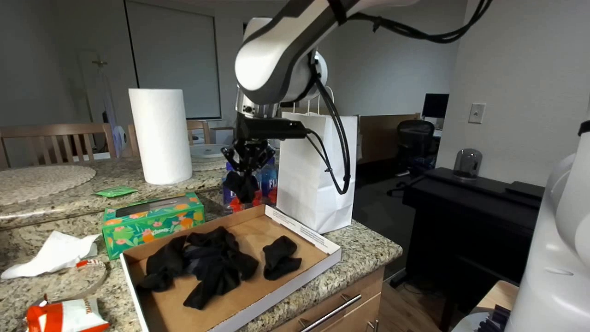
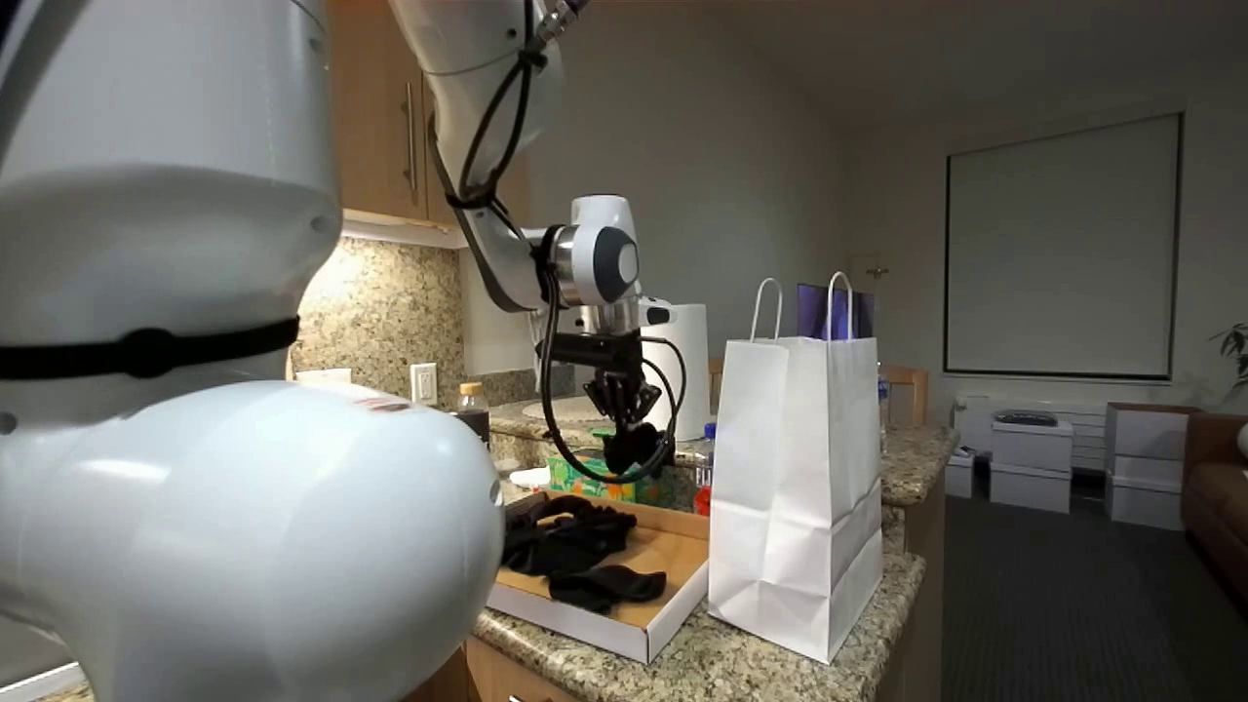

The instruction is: Place the black socks inside the white bag

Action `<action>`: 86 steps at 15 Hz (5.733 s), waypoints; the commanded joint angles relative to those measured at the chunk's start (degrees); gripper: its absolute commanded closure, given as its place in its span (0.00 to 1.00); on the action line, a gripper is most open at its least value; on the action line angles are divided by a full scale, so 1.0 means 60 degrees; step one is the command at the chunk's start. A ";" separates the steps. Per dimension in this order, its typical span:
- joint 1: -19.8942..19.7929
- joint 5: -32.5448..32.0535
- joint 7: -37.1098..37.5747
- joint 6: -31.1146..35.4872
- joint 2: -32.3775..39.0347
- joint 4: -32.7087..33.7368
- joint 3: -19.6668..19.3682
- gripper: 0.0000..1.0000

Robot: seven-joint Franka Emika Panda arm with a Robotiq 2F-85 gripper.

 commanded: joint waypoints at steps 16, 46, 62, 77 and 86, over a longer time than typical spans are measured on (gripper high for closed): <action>-0.0803 0.1433 -0.2448 -0.7142 -0.2224 0.3991 -0.0307 0.93; -0.2913 0.3976 -0.1884 -0.6410 -0.1565 0.3775 -0.2553 0.93; -0.3159 0.4471 -0.1914 -0.6389 -0.1087 0.3643 -0.2726 0.55; -0.2630 0.4161 -0.2424 -0.6308 -0.2729 0.3317 -0.1909 0.00; -0.1187 0.3611 -0.3257 -0.6607 -0.2216 0.2931 -0.0331 0.00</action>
